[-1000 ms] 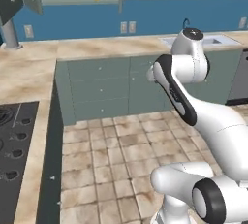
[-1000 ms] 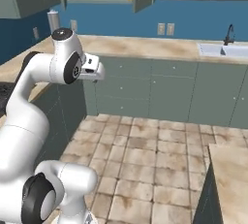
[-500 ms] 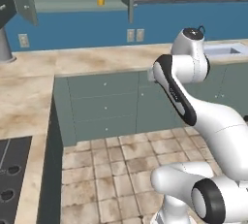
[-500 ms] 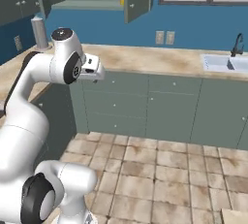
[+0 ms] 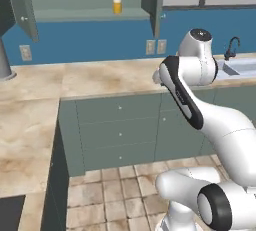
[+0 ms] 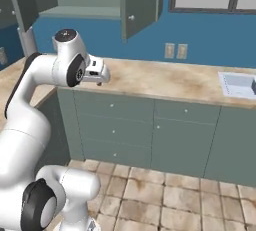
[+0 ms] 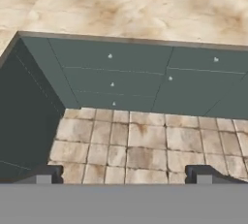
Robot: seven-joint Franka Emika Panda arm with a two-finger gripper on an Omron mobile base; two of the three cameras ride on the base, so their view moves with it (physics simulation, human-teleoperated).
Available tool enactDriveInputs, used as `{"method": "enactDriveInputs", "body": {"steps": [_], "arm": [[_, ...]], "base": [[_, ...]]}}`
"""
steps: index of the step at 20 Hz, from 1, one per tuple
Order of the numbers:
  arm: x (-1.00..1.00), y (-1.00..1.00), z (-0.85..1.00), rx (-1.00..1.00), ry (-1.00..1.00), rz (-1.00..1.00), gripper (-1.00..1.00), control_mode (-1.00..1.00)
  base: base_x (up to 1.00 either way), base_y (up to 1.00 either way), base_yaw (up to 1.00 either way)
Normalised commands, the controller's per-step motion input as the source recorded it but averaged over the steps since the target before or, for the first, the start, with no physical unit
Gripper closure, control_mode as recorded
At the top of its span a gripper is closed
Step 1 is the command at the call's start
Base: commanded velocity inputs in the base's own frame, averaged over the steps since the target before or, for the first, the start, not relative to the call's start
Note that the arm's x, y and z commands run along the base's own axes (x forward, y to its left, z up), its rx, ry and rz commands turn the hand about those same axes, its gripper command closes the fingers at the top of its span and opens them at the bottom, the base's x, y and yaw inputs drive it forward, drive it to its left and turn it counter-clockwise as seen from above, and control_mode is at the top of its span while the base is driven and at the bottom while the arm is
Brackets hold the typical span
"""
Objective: Move the ketchup and mustard from the cabinet to the dining counter.
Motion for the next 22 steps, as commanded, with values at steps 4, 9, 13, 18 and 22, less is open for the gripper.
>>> {"method": "enactDriveInputs", "body": {"steps": [4, 9, 13, 18, 22], "arm": [[0.00, 0.00, 0.00, 0.00, 0.00, 0.00, -1.00, 1.00], [0.00, 0.00, 0.00, 0.00, 0.00, 0.00, -1.00, 1.00], [0.00, 0.00, 0.00, 0.00, 0.00, 0.00, -1.00, 1.00], [0.00, 0.00, 0.00, 0.00, 0.00, 0.00, -1.00, 1.00], [0.00, 0.00, 0.00, 0.00, 0.00, 0.00, -1.00, 1.00]], "base": [[1.00, 0.14, 0.30], [1.00, 0.16, 0.26], [1.00, 0.17, 0.07], [1.00, 0.19, 0.00], [0.95, 0.14, 0.00]]}}
